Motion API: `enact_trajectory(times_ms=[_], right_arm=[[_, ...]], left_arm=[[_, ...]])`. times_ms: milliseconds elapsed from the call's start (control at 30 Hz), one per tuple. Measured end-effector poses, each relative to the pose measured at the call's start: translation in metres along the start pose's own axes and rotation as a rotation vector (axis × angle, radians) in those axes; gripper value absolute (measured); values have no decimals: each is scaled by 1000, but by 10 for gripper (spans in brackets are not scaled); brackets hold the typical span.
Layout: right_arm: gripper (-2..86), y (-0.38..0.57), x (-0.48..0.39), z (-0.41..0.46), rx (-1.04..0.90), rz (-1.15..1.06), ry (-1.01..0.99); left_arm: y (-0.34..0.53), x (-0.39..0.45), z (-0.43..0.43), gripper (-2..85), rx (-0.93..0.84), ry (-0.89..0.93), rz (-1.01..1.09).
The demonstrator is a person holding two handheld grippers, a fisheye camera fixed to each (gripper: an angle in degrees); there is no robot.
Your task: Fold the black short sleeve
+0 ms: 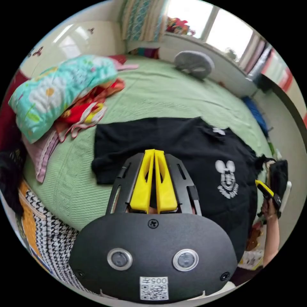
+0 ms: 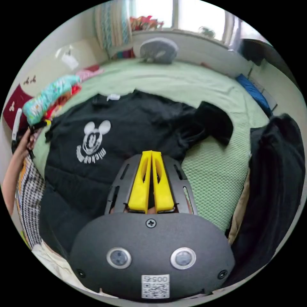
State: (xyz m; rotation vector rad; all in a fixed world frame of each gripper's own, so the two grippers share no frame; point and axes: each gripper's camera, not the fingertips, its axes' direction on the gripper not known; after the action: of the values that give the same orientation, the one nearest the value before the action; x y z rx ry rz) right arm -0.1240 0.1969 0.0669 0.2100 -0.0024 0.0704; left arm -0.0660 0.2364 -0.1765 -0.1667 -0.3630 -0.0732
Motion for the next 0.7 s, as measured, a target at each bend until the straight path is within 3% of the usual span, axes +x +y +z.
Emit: enact_trajectory(times_ms=[167, 367, 500, 633, 700], right_arm=[[60, -27, 48, -20, 18, 141, 121], [93, -75, 56, 1, -6, 169, 199], [89, -103, 53, 20, -57, 146, 246], [1, -112, 56, 25, -109, 227, 395], [-10, -103, 56, 10, -66, 238, 349]], left_arm=[[29, 130, 26, -5, -30, 188, 189], [68, 231, 96, -5, -188, 155, 290], [92, 241, 120, -5, -152, 163, 253], [100, 249, 124, -5, -139, 178, 246], [103, 251, 125, -5, -133, 193, 240]])
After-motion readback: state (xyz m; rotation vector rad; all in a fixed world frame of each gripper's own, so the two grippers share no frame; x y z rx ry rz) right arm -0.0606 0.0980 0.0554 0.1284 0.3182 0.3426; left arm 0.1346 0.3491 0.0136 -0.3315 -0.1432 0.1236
